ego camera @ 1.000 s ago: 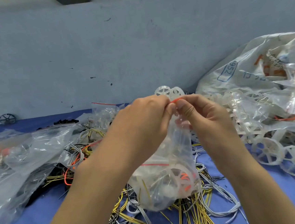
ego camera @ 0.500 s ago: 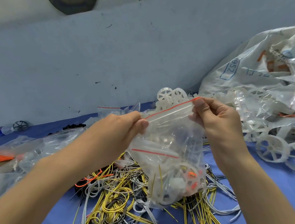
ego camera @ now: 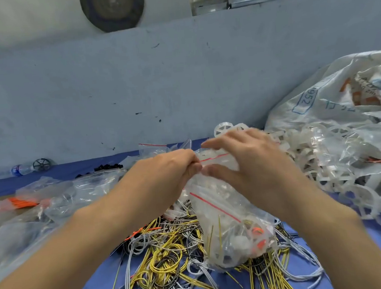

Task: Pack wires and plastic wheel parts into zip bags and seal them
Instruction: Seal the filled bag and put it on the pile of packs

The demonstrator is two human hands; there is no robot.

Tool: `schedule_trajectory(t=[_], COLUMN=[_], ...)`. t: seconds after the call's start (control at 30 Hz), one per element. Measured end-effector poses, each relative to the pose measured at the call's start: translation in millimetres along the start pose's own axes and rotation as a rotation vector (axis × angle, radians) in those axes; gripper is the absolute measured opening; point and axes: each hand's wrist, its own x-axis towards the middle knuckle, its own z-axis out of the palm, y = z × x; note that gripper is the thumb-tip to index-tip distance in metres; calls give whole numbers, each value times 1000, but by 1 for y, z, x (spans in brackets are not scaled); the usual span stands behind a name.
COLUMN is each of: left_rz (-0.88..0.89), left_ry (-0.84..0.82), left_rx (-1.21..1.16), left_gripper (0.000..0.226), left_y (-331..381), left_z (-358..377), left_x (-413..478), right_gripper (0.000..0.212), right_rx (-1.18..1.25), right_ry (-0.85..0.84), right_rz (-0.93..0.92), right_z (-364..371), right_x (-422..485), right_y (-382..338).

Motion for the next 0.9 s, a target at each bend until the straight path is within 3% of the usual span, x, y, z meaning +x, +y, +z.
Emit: schedule_trajectory(t=[0.07,0.17,0.37,0.77,0.9], left_rz=[22,59,102,122,129], left_ry=[11,46,129,130,43], left_rx=[75,141,162,117,-197], left_gripper=[26,29,39,34,21], left_y=[1,-5,-14,12,51], left_z=[-1,-1,-1,-26,-45], left_x=[1,-4,-18,12,54], right_gripper=[31,19,20,6,7], right_rx=[-50,-62,-106,231,161], right_ry=[-122,-127,-139,124,279], right_rz=[-38,-65,0,277,368], right_z=[7,3,-18,-53,-97], right_x=[9,11,1,-43,-46], right_y=[-11,-11,7,70,97])
